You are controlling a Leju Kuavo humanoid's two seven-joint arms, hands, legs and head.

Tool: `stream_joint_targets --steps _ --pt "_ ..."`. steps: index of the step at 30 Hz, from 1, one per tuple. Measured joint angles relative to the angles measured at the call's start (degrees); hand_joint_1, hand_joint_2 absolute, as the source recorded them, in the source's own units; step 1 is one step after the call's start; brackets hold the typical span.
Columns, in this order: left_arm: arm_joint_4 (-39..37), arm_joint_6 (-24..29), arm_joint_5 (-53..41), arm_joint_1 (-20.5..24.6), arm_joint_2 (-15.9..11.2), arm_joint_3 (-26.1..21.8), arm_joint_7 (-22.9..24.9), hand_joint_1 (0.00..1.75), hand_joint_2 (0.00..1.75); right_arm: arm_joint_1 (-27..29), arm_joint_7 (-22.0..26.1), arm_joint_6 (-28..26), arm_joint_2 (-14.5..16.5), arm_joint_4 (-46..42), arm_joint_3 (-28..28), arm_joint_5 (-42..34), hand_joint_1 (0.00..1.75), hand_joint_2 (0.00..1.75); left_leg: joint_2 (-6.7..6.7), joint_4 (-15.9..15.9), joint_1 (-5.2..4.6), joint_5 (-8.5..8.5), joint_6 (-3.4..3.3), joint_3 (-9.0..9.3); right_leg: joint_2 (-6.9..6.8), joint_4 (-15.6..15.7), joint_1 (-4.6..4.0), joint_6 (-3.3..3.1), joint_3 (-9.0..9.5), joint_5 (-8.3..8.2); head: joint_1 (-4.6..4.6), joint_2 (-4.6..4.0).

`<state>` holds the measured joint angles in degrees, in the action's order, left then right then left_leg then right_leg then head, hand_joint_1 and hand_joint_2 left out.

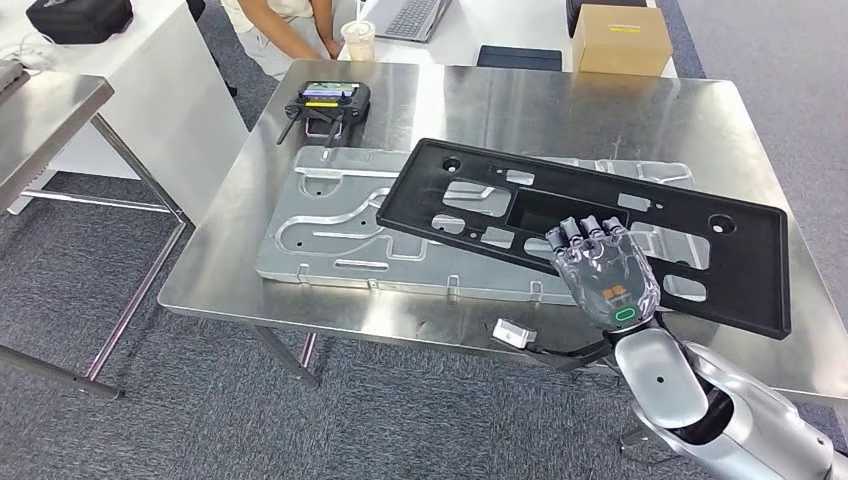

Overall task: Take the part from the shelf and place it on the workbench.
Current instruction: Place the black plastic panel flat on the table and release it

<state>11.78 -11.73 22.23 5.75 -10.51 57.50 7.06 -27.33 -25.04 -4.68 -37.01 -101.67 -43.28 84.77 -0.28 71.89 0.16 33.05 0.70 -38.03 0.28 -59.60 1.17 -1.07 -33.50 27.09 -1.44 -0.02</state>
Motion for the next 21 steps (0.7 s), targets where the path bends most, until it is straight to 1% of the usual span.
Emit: stream_joint_targets --steps 1,2,3,5,6,7,8,9,10,11,12,13,15,16,17,18,19,20,21 --pt "0.00 0.01 0.01 -0.08 0.02 0.08 0.00 0.00 0.00 0.16 0.05 -0.03 0.09 0.01 0.00 0.01 1.75 1.75 0.00 1.28 0.03 0.64 0.03 -1.76 0.02 0.00 -0.07 0.00 0.69 0.57 -0.02 0.00" --pt "0.00 -0.01 0.02 -0.18 0.03 0.15 0.01 0.00 0.00 0.34 0.10 -0.03 0.20 0.01 0.00 0.02 1.75 1.75 0.00 0.91 0.01 0.36 -0.09 -2.67 0.05 0.00 -0.15 0.01 1.48 1.17 -0.02 0.00" --pt "0.00 -0.01 0.04 -0.27 0.05 0.20 0.01 0.00 0.00 0.51 0.16 -0.03 0.31 0.01 0.00 0.02 1.75 1.75 -0.01 -1.18 -0.08 -1.21 -0.39 -2.71 0.08 0.02 -0.26 0.02 2.39 1.82 -0.02 0.00" --pt "-0.01 0.01 0.11 -0.44 -0.02 0.32 0.03 0.00 0.00 0.73 0.32 -0.02 0.57 0.03 -0.02 0.03 1.75 1.75 -0.06 -7.93 -0.55 -6.82 -1.54 -1.40 0.12 0.16 -0.44 0.13 4.15 3.08 0.07 0.00" --pt "-0.01 0.01 0.15 -0.46 -0.06 0.39 0.04 0.00 0.00 0.80 0.43 -0.02 0.74 0.04 -0.04 0.04 1.75 1.75 -0.10 -10.32 -0.91 -8.39 -2.19 -0.87 0.23 0.40 -0.45 0.31 4.79 3.56 0.11 0.01" --pt "-0.01 0.00 0.20 -0.45 -0.12 0.45 0.05 0.00 0.00 0.89 0.57 -0.01 0.89 0.07 -0.06 0.05 1.75 1.75 -0.18 -12.05 -1.29 -9.16 -2.81 -0.31 0.30 0.75 -0.41 0.60 5.23 3.94 0.08 0.01" --pt "-0.01 -0.01 0.26 -0.48 -0.16 0.51 0.05 0.00 0.00 1.11 0.73 0.00 1.06 0.09 -0.09 0.05 1.75 1.75 -0.29 -12.78 -1.55 -9.03 -3.31 -0.02 0.35 0.89 -0.37 0.95 5.63 3.96 0.03 0.01" --pt "-0.01 -0.01 0.29 -0.47 -0.13 0.55 0.05 0.00 0.00 1.33 0.85 -0.02 1.19 0.07 -0.11 0.06 1.75 1.75 -0.35 -13.38 -1.64 -8.56 -3.69 0.62 0.41 1.03 -0.44 1.31 6.12 3.86 -0.07 0.01" --pt "-0.01 -0.01 0.32 -0.50 -0.13 0.57 0.07 0.00 0.00 1.53 0.96 -0.01 1.25 0.09 -0.12 0.06 1.75 1.75 -0.41 -14.32 -1.53 -8.87 -3.94 1.65 0.33 0.83 -0.49 1.61 6.51 3.91 -0.14 0.01" --pt "-0.01 -0.01 0.33 -0.56 -0.11 0.61 0.09 0.00 0.00 1.67 1.02 -0.03 1.30 0.11 -0.13 0.06 1.75 1.75 -0.41 -14.80 -1.36 -8.99 -4.12 2.58 0.28 -0.07 -0.55 1.84 6.64 3.98 -0.08 0.01" --pt "0.00 -0.02 0.33 -0.56 -0.10 0.66 0.11 0.00 0.00 1.66 1.08 -0.04 1.31 0.15 -0.13 0.06 1.75 1.75 -0.34 -15.10 -1.20 -8.79 -4.31 3.59 0.25 -1.73 -0.57 2.05 6.02 4.39 -0.01 0.01" --pt "0.00 -0.03 0.32 -0.52 -0.09 0.69 0.13 0.00 0.00 1.67 1.14 -0.04 1.33 0.24 -0.13 0.05 1.75 1.75 -0.30 -15.33 -1.11 -8.60 -4.47 4.38 0.20 -4.42 -0.51 2.24 4.48 5.18 0.04 0.01" --pt "0.00 -0.05 0.33 -0.44 -0.09 0.79 0.15 0.00 0.00 1.97 1.32 -0.07 1.39 0.49 -0.14 0.04 1.75 1.75 -0.27 -15.37 -1.12 -7.72 -4.74 5.35 0.16 -10.72 -0.44 2.64 -0.16 7.63 0.08 0.00" --pt "0.00 -0.06 0.35 -0.43 -0.08 0.82 0.17 0.00 0.00 2.28 1.48 -0.11 1.44 0.66 -0.15 0.04 1.75 1.75 -0.32 -15.35 -1.12 -7.25 -4.70 5.84 0.14 -12.69 -0.40 2.82 -2.27 8.73 0.09 0.00" --pt "0.00 -0.10 0.37 -0.45 -0.05 0.86 0.22 0.00 0.00 2.60 1.64 -0.18 1.50 0.90 -0.21 0.03 1.75 1.75 -0.39 -15.30 -1.11 -6.76 -4.61 6.43 0.11 -12.97 -0.33 2.99 -3.62 8.87 0.08 0.00" --pt "0.00 -0.18 0.39 -0.50 0.00 0.87 0.26 0.00 0.00 2.85 1.76 -0.31 1.56 1.16 -0.29 0.03 1.75 1.75 -0.45 -15.20 -1.09 -6.25 -4.48 7.12 0.06 -11.49 -0.24 3.08 -4.05 7.65 0.09 0.00" --pt "0.00 -0.27 0.43 -0.54 0.06 0.88 0.29 0.00 0.00 3.00 1.84 -0.50 1.62 1.46 -0.38 0.02 1.75 1.75 -0.50 -15.05 -1.06 -5.69 -4.30 7.82 -0.01 -8.40 -0.15 3.06 -3.65 5.00 0.10 0.00" --pt "-0.01 -0.39 0.48 -0.60 0.13 0.88 0.27 0.00 0.00 3.12 1.86 -0.73 1.69 1.81 -0.47 0.02 1.75 1.75 -0.54 -14.87 -1.04 -5.12 -4.05 8.37 -0.13 -5.10 -0.10 2.90 -2.97 1.86 0.11 0.00" --pt "-0.01 -0.50 0.59 -0.58 0.17 0.89 0.18 0.00 0.00 3.21 1.86 -0.96 1.80 2.18 -0.56 0.02 1.75 1.75 -0.62 -14.62 -1.05 -4.61 -3.76 8.72 -0.27 -2.39 -0.15 2.66 -2.54 -0.06 0.10 0.00"
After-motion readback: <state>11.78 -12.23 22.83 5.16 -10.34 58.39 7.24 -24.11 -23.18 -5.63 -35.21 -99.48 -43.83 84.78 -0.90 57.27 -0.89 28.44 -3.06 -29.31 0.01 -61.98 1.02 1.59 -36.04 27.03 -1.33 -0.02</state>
